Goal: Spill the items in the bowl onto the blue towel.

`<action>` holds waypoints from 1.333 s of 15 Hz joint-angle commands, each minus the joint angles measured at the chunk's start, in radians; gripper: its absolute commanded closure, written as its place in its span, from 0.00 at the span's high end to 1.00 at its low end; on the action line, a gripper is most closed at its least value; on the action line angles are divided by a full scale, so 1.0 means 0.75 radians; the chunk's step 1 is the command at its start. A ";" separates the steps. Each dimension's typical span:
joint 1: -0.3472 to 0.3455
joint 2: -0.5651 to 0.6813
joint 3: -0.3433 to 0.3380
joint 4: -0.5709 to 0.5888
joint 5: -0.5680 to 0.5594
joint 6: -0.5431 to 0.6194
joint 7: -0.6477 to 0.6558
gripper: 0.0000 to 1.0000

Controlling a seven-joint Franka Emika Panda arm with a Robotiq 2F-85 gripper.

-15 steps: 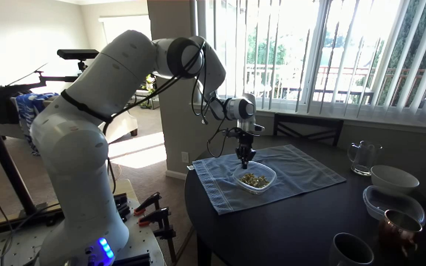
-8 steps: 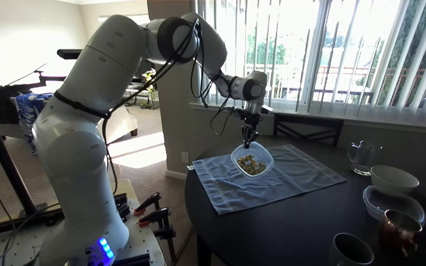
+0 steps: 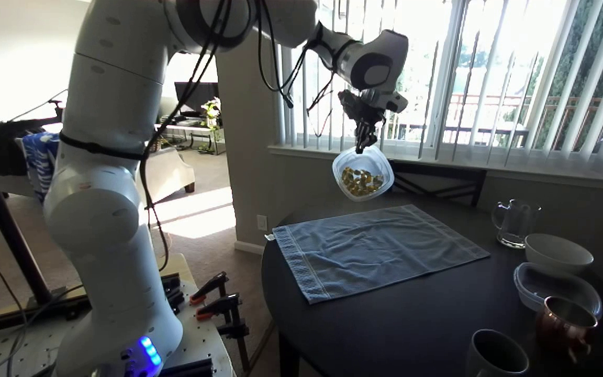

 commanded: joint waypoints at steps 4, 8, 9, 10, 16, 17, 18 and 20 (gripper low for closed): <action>-0.090 0.044 0.114 -0.023 0.518 0.032 -0.278 0.05; -0.161 0.155 0.112 -0.032 0.857 -0.025 -0.494 0.05; -0.180 0.193 0.106 -0.031 0.935 -0.041 -0.534 0.05; -0.203 0.232 0.096 -0.037 1.007 -0.059 -0.567 0.05; -0.277 0.409 0.037 -0.053 1.353 -0.133 -0.645 0.05; -0.277 0.423 0.027 -0.056 1.391 -0.137 -0.647 0.05; -0.276 0.431 0.018 -0.062 1.427 -0.132 -0.654 0.05; -0.272 0.446 0.003 -0.066 1.487 -0.131 -0.661 0.05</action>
